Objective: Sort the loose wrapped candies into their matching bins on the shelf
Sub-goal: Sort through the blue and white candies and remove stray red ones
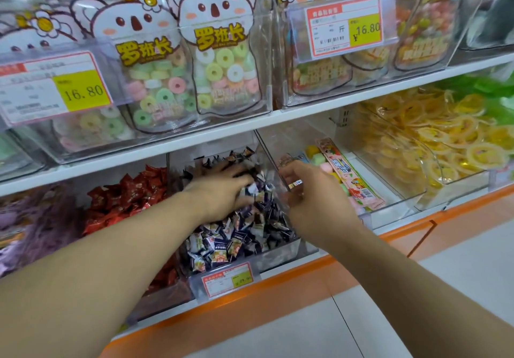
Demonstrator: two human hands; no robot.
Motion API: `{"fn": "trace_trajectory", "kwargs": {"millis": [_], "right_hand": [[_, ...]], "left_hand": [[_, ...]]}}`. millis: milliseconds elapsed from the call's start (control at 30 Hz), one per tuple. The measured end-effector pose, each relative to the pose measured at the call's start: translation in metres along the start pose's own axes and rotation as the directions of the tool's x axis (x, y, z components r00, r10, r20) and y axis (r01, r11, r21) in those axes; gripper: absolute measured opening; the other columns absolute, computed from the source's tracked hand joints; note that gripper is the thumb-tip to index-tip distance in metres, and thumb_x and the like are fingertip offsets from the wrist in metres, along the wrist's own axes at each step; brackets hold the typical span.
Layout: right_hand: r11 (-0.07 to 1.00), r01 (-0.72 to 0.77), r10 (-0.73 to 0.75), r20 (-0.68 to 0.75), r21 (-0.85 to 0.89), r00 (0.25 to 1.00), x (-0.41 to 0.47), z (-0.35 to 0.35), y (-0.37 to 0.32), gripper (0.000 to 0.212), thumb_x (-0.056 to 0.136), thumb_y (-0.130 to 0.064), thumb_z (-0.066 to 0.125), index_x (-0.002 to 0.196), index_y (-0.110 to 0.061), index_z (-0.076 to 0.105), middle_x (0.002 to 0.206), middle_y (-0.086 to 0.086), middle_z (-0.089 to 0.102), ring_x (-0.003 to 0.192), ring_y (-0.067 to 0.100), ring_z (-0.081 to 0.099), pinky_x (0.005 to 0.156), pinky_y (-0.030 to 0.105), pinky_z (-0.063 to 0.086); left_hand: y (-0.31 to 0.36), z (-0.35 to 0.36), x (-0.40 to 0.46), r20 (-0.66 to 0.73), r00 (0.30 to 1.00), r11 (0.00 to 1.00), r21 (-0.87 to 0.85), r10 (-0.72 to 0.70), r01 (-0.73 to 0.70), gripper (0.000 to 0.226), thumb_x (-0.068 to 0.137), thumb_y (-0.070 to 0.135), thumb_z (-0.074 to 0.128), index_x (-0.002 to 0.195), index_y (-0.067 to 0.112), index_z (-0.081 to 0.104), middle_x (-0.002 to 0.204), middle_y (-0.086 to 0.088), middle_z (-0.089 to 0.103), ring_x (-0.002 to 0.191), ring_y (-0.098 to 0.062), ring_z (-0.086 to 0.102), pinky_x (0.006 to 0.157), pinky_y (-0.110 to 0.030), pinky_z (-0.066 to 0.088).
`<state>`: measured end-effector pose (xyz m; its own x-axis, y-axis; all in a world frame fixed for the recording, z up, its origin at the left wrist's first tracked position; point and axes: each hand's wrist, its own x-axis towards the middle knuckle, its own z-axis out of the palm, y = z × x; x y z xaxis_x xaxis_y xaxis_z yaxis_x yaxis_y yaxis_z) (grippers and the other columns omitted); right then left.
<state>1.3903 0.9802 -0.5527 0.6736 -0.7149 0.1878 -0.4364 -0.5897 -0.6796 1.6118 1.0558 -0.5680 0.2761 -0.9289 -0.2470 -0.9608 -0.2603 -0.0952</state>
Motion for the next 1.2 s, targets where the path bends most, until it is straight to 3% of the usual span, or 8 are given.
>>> {"fn": "trace_trajectory", "kwargs": {"millis": [133,233,367,433,667,933,1100,1200], "right_hand": [[1.0,-0.022,0.022,0.022,-0.004,1.0,0.002,-0.001,0.0,0.039,0.092,-0.004,0.062,0.125,-0.027,0.063,0.112,-0.008,0.065,0.085,0.005,0.06,0.056,0.014,0.036],[1.0,-0.02,0.02,0.017,-0.018,1.0,0.002,-0.002,-0.001,0.039,0.092,-0.006,0.062,0.125,-0.027,0.063,0.112,-0.007,0.066,0.092,0.014,0.061,0.057,0.014,0.037],[0.999,-0.034,0.034,0.009,-0.023,0.999,0.0,-0.002,-0.001,0.04,0.092,-0.006,0.061,0.126,-0.027,0.062,0.112,-0.007,0.065,0.092,0.014,0.06,0.056,0.014,0.035],[0.999,-0.034,0.034,0.008,-0.021,0.999,-0.001,-0.003,-0.002,0.04,0.093,-0.006,0.06,0.127,-0.027,0.062,0.114,-0.007,0.065,0.092,0.012,0.059,0.056,0.013,0.034],[1.0,-0.023,0.023,0.017,-0.013,1.0,-0.001,-0.004,-0.001,0.041,0.094,-0.006,0.061,0.129,-0.028,0.062,0.116,-0.008,0.065,0.093,0.011,0.058,0.057,0.012,0.034],[1.0,-0.014,0.014,0.012,-0.004,1.0,0.001,-0.003,0.0,0.036,0.095,-0.009,0.063,0.126,-0.027,0.063,0.114,-0.008,0.065,0.09,0.013,0.06,0.056,0.016,0.035],[0.999,-0.026,0.025,0.021,0.019,0.999,0.001,-0.003,-0.002,0.04,0.088,-0.009,0.067,0.123,-0.028,0.064,0.112,-0.009,0.067,0.092,0.013,0.064,0.055,0.016,0.034],[1.0,-0.016,0.015,0.039,0.012,0.999,-0.001,-0.007,-0.004,0.043,0.087,-0.016,0.074,0.127,-0.025,0.063,0.116,-0.008,0.066,0.084,0.005,0.06,0.055,0.011,0.031]], "left_hand": [[-0.005,-0.002,-0.003,-0.041,0.999,0.987,-0.158,-0.012,0.005,0.055,0.1,0.065,0.042,0.152,0.048,0.033,0.17,0.01,0.012,0.158,-0.026,0.003,0.125,-0.056,0.016],[0.01,-0.009,-0.023,-0.122,0.988,0.966,-0.229,0.094,-0.12,0.064,0.089,0.082,0.036,0.146,0.052,0.034,0.166,0.018,0.014,0.156,-0.023,0.011,0.124,-0.056,0.02],[0.023,-0.003,-0.039,0.188,0.959,0.975,-0.107,0.21,-0.193,0.075,0.085,0.088,0.039,0.152,0.059,0.019,0.165,0.028,-0.009,0.155,-0.011,-0.01,0.125,-0.058,-0.005],[0.02,0.004,-0.033,0.219,0.96,0.985,-0.027,0.173,-0.171,0.073,0.087,0.086,0.037,0.152,0.061,0.015,0.167,0.025,-0.016,0.153,-0.011,-0.026,0.121,-0.064,-0.013],[0.005,0.007,-0.001,0.044,0.996,0.995,0.056,0.074,-0.076,0.055,0.095,0.074,0.038,0.147,0.056,0.029,0.17,0.017,0.004,0.158,-0.02,-0.007,0.12,-0.071,0.004],[0.006,-0.01,-0.013,-0.151,0.987,0.929,-0.354,0.06,-0.11,0.042,0.1,0.052,0.056,0.141,0.051,0.05,0.17,0.011,0.016,0.157,-0.021,0.015,0.126,-0.048,0.02],[0.03,-0.008,-0.035,0.008,0.967,0.937,-0.249,0.255,-0.245,0.059,0.091,0.07,0.058,0.145,0.06,0.035,0.162,0.032,-0.01,0.156,-0.016,0.003,0.127,-0.052,0.012],[0.033,0.008,-0.036,0.046,0.928,0.928,-0.077,0.369,-0.365,0.063,0.091,0.064,0.061,0.148,0.053,0.036,0.165,0.02,-0.002,0.152,-0.021,0.015,0.126,-0.046,0.017]]}}
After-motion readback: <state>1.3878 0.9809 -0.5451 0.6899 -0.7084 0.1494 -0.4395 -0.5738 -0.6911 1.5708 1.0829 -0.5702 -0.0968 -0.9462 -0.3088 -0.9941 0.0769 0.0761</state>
